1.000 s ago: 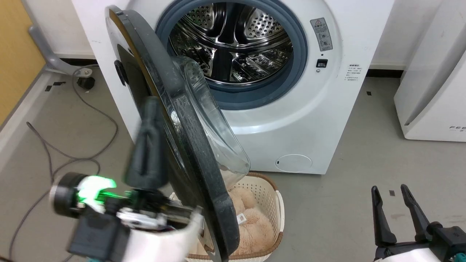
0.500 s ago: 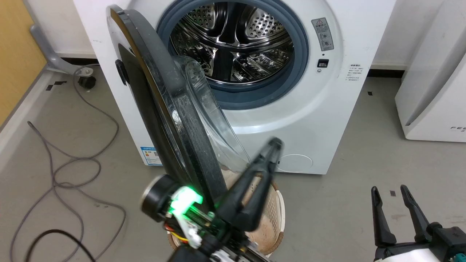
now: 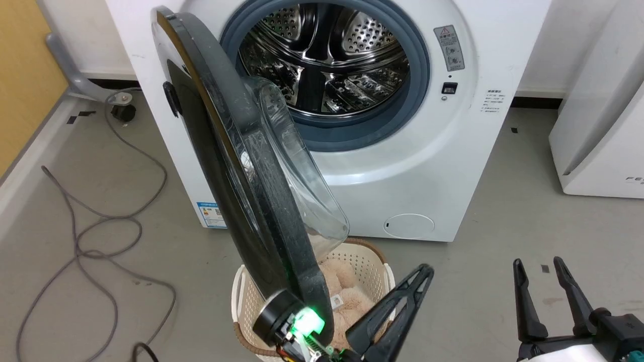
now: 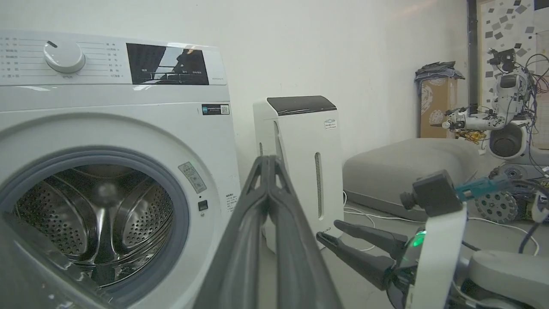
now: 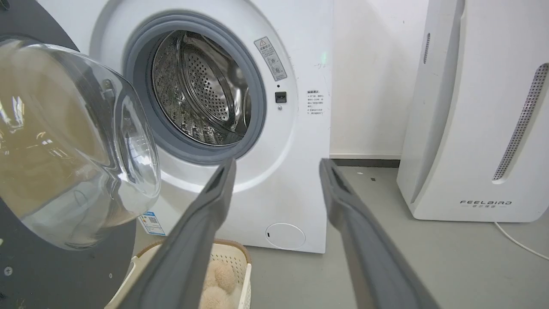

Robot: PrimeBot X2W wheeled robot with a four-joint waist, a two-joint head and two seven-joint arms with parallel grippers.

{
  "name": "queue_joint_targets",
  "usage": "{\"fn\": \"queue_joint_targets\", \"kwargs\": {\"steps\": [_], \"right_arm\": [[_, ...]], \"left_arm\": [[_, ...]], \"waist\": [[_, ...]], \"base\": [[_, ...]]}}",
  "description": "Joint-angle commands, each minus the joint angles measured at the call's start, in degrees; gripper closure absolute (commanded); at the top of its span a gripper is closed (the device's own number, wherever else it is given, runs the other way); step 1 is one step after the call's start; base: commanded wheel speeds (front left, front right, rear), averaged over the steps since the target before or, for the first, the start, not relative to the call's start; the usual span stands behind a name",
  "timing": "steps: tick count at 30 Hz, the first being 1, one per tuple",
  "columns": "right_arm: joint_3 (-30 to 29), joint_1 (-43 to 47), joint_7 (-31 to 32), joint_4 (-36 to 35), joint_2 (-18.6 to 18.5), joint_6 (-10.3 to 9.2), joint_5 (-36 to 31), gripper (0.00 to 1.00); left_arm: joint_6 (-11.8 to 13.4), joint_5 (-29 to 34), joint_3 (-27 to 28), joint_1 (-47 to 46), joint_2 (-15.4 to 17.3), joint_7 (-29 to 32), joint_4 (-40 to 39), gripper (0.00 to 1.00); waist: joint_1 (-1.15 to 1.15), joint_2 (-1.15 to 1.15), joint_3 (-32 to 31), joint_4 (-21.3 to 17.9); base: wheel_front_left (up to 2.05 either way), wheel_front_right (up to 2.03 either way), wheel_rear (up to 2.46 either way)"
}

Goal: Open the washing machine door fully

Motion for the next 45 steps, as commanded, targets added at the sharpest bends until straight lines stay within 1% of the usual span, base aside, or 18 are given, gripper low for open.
{"fn": "queue_joint_targets", "kwargs": {"steps": [1, 8, 11, 20, 30, 34, 45], "right_arm": [[-0.01, 0.91, -0.26, 0.21, 0.25, 0.05, 0.12, 0.00], [0.24, 0.61, -0.26, 0.61, 0.25, 0.05, 0.10, 0.00], [0.15, 0.59, -0.26, 0.78, 0.25, 0.05, 0.09, 0.00], [0.06, 0.70, -0.26, 1.19, 0.25, 0.05, 0.18, 0.00], [-0.12, 1.19, -0.26, 1.32, 0.25, 0.05, 0.54, 0.00], [0.11, 1.33, -0.26, 1.36, 0.25, 0.05, 0.81, 0.00], [1.15, 1.56, -0.26, 1.49, 0.25, 0.05, 1.12, 0.00]], "left_arm": [[0.13, 0.18, 0.07, 0.92, 0.32, -0.29, 1.53, 1.00], [1.85, -1.00, 2.90, 1.36, 0.39, -0.29, 9.67, 1.00], [2.52, -1.36, 4.34, 1.27, 0.39, -0.29, 11.88, 1.00], [3.25, -2.28, 6.91, 2.15, 0.49, -0.29, 16.79, 1.00], [3.63, -2.52, 9.78, 3.52, 2.06, -0.29, 17.29, 1.00], [3.77, -2.22, 10.07, 4.49, 2.75, -0.29, 15.99, 1.00], [5.34, -1.82, 10.87, 7.64, 4.04, -0.29, 12.11, 1.00]], "waist": [[0.00, 0.00, 0.10, 0.04], [0.00, 0.00, 0.42, -0.08], [0.00, 0.00, 0.51, 0.00], [0.00, 0.00, 0.09, 0.48], [0.00, 0.00, -0.35, 3.03], [0.00, 0.00, -0.50, 4.63], [0.00, 0.00, -0.35, 9.14]], "base": [[0.00, 0.00, 0.00], [0.00, 0.00, 0.00], [0.00, 0.00, 0.00], [0.00, 0.00, 0.00], [0.00, 0.00, 0.00], [0.00, 0.00, 0.00], [0.00, 0.00, 0.00]]}}
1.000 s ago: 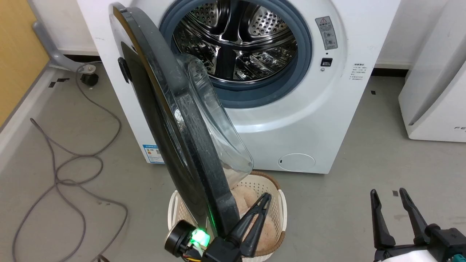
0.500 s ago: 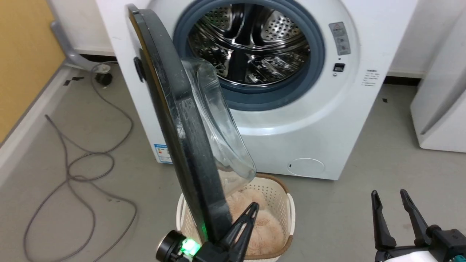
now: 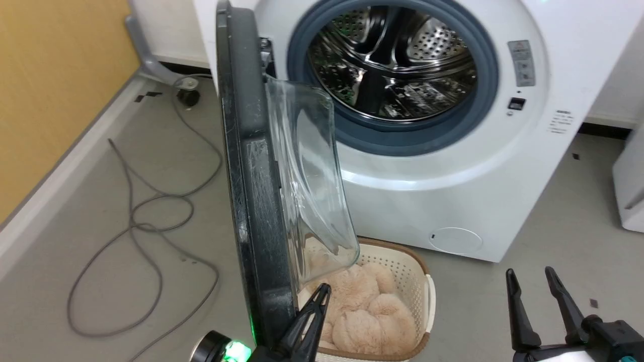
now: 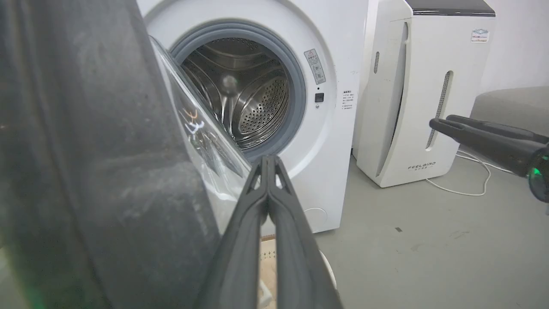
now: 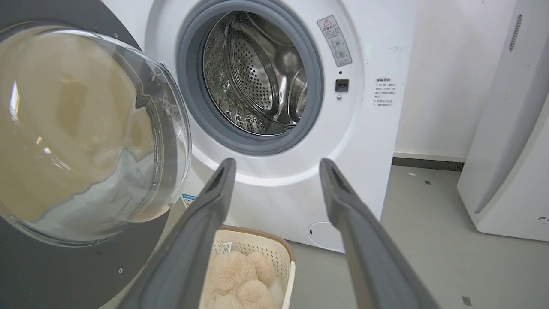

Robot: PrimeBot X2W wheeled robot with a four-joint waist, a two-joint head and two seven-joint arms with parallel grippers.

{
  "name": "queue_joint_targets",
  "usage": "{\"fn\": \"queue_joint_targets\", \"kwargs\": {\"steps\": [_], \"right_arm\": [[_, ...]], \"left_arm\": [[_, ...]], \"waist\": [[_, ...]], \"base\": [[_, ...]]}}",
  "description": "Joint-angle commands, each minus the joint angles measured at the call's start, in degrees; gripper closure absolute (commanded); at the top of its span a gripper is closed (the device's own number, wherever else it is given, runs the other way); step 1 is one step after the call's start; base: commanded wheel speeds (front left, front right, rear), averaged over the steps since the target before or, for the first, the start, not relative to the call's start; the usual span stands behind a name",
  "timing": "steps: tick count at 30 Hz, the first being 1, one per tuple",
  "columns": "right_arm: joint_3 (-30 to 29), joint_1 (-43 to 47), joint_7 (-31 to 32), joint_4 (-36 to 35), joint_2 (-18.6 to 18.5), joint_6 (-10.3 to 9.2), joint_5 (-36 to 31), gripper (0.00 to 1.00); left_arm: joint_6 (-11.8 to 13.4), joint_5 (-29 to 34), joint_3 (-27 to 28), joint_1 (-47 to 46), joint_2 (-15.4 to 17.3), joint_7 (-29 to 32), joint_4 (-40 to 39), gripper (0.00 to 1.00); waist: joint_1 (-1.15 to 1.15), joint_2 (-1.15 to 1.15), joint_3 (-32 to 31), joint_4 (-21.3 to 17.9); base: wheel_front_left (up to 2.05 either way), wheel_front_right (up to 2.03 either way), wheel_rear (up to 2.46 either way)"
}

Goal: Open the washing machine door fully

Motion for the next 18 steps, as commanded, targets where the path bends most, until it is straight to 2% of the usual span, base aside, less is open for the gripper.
{"fn": "queue_joint_targets", "kwargs": {"steps": [1, 18], "right_arm": [[0.32, 0.64, -0.26, 0.09, 0.21, 0.05, 0.21, 0.00], [0.91, 1.33, -0.26, 0.19, 0.22, 0.05, 1.32, 0.00]], "left_arm": [[0.59, 0.23, 0.48, 0.93, 0.65, -0.24, -0.49, 1.00], [4.16, -0.63, 4.88, 3.91, 3.77, -0.24, -3.14, 1.00]], "waist": [[0.00, 0.00, 0.04, 0.64], [0.00, 0.00, 0.25, 5.17]], "base": [[0.00, 0.00, 0.00], [0.00, 0.00, 0.00]]}}
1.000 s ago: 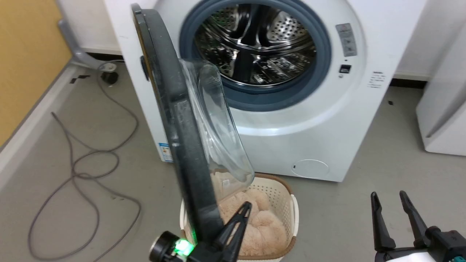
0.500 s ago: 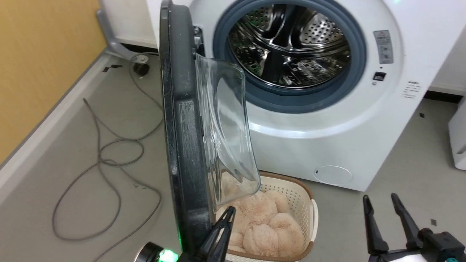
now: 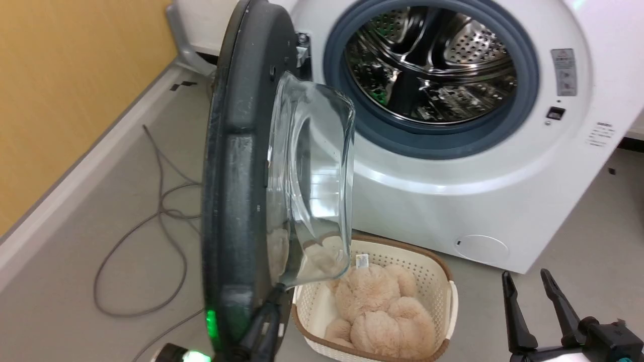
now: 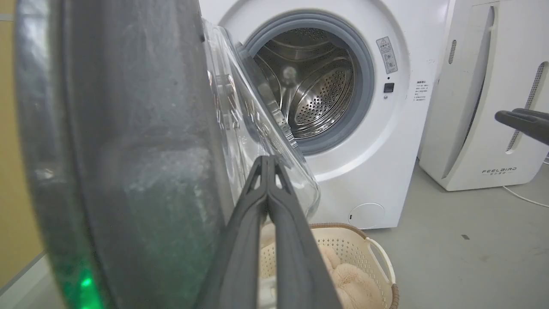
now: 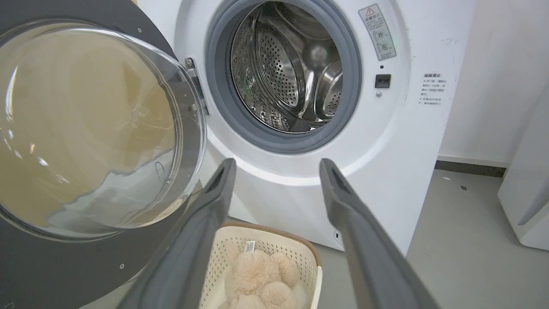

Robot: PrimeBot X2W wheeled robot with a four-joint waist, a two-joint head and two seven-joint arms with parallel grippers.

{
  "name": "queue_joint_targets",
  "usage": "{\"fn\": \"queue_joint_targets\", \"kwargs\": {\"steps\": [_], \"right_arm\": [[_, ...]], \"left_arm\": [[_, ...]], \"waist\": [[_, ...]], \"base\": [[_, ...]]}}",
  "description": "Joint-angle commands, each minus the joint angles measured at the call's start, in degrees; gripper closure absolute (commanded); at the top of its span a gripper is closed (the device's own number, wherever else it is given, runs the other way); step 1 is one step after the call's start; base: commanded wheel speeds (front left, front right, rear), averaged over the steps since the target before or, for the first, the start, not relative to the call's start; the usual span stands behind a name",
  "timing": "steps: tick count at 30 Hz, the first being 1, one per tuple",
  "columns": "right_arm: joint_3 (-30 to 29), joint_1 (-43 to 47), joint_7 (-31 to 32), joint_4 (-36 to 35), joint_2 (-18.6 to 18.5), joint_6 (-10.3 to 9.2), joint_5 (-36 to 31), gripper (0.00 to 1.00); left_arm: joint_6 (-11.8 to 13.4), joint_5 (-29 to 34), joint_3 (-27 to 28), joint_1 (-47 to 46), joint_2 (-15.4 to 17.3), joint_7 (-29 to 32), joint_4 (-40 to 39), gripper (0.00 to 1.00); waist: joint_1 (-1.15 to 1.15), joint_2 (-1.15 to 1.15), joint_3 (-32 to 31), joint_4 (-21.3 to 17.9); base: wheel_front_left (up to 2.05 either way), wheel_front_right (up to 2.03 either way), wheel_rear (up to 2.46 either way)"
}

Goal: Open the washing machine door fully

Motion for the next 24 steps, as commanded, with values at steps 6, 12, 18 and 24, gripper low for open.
{"fn": "queue_joint_targets", "kwargs": {"steps": [6, 12, 18, 24], "right_arm": [[0.11, 0.93, -0.26, 0.21, 0.20, 0.05, 0.60, 0.00], [-0.04, 0.68, -0.26, 0.36, 0.20, 0.05, 0.48, 0.00], [0.50, -0.20, -0.26, 0.31, 0.20, 0.05, -0.07, 0.00], [0.69, -1.00, -0.26, 0.35, 0.20, 0.05, -0.95, 0.00]], "left_arm": [[1.74, -1.20, 3.30, 0.90, 1.94, -0.22, -0.48, 1.00], [2.41, -3.32, 6.94, 0.38, 3.57, -0.10, 0.58, 1.00], [2.77, -5.33, 11.20, -2.14, 5.43, -0.14, 3.39, 1.00], [2.48, -7.71, 15.38, -5.86, 7.06, -0.19, 7.82, 1.00]], "waist": [[0.00, 0.00, 0.51, 2.28], [0.00, 0.00, 1.22, 4.04], [0.00, 0.00, 2.39, 4.46], [0.00, 0.00, 4.22, 4.18]], "base": [[0.00, 0.00, 0.00], [0.00, 0.00, 0.00], [0.00, 0.00, 0.00], [0.00, 0.00, 0.00]]}}
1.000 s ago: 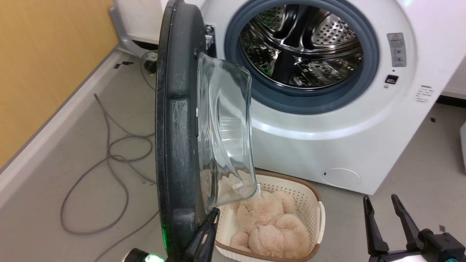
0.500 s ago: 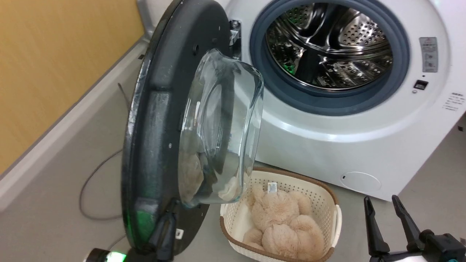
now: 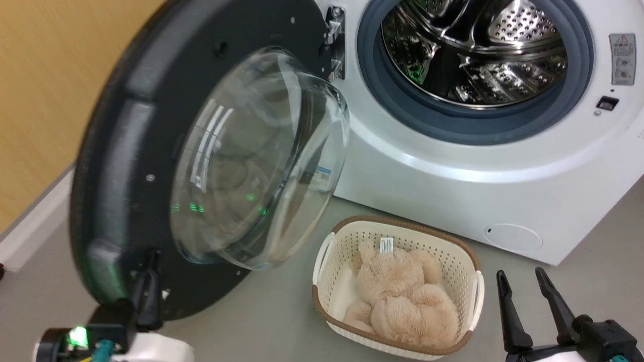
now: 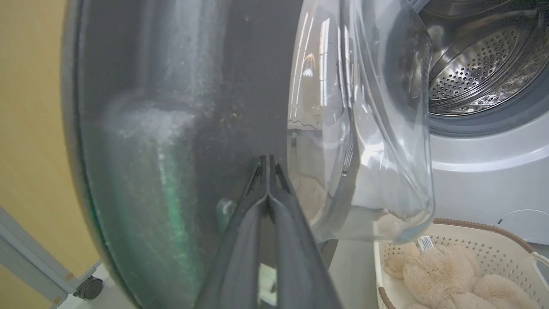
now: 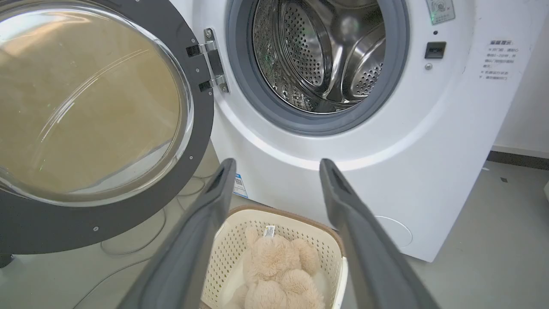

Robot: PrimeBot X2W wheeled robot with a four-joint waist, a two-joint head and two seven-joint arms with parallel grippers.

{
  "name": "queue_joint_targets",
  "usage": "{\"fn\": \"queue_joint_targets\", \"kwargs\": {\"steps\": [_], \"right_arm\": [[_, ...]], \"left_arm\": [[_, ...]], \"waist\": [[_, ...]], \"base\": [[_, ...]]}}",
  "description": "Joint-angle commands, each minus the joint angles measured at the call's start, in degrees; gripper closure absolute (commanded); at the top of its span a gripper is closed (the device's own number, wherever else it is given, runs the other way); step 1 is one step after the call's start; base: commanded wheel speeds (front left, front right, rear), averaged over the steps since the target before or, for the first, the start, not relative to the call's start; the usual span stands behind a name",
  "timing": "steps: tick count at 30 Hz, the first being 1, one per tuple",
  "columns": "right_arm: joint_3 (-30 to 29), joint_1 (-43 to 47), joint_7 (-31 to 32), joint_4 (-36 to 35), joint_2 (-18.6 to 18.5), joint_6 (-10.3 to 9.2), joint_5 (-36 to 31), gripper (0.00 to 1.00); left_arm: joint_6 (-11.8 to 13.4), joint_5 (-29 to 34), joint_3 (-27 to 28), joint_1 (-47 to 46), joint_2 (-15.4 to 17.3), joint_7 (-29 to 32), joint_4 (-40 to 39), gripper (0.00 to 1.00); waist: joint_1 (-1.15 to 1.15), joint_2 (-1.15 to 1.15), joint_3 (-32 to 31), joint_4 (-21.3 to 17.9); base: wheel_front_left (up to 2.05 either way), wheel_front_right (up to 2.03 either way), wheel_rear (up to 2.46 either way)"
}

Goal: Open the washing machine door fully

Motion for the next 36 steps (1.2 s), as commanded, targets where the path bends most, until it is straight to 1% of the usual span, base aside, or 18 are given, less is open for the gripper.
{"fn": "queue_joint_targets", "kwargs": {"steps": [1, 7, 8, 10, 13, 15, 19, 26, 36], "right_arm": [[0.09, -0.86, -0.26, 0.11, 0.18, 0.05, -0.28, 0.00], [0.11, -1.78, -0.26, 0.14, 0.18, 0.05, -1.25, 0.00], [0.03, -1.98, -0.26, 0.12, 0.18, 0.05, -1.54, 0.00], [-0.15, -2.13, -0.26, 0.06, 0.18, 0.05, -1.79, 0.00], [-0.45, -2.37, -0.26, -0.03, 0.18, 0.05, -2.17, 0.00], [-0.38, -2.64, -0.26, -0.05, 0.18, 0.05, -2.41, 0.00], [-0.28, -3.29, -0.26, 0.08, 0.18, 0.05, -2.69, 0.00], [-0.35, -4.18, -0.26, 0.40, 0.18, 0.05, -2.86, 0.00], [-0.70, -5.26, -0.26, 0.46, 0.18, 0.05, -3.26, 0.00]], "left_arm": [[0.01, -0.54, 0.70, -1.22, 0.24, -0.20, 0.67, 1.00], [0.52, -2.80, 5.61, -4.46, 0.46, -0.22, 4.92, 1.00], [0.27, -3.37, 7.40, -5.31, 0.64, -0.23, 6.09, 1.00], [-0.31, -3.86, 9.06, -6.27, 0.67, -0.23, 7.54, 1.00], [-0.45, -4.12, 11.54, -8.01, -0.11, -0.23, 8.72, 1.00], [-1.72, -4.73, 13.76, -9.71, 0.27, -0.23, 11.06, 1.00], [-2.45, -4.37, 16.56, -12.04, -0.85, -0.23, 14.09, 1.00], [-5.18, -3.54, 21.45, -16.09, -1.20, -0.23, 19.08, 1.00], [-7.12, -1.49, 27.84, -21.30, -1.26, -0.24, 24.15, 1.00]], "waist": [[0.00, 0.00, 0.50, -0.27], [0.00, 0.00, 2.22, -1.45], [0.00, 0.00, 2.72, -1.78], [0.00, 0.00, 3.22, -1.96], [0.00, 0.00, 4.01, -2.01], [0.00, 0.00, 4.67, -2.21], [0.00, 0.00, 5.50, -2.63], [0.00, 0.00, 6.77, -3.96], [0.00, 0.00, 8.34, -5.14]], "base": [[0.00, 0.00, 0.00], [0.00, 0.00, 0.00], [0.00, 0.00, 0.00], [0.00, 0.00, 0.00], [0.00, 0.00, 0.00], [0.00, 0.00, 0.00], [0.00, 0.00, 0.00], [0.00, 0.00, 0.00], [0.00, 0.00, 0.00]]}}
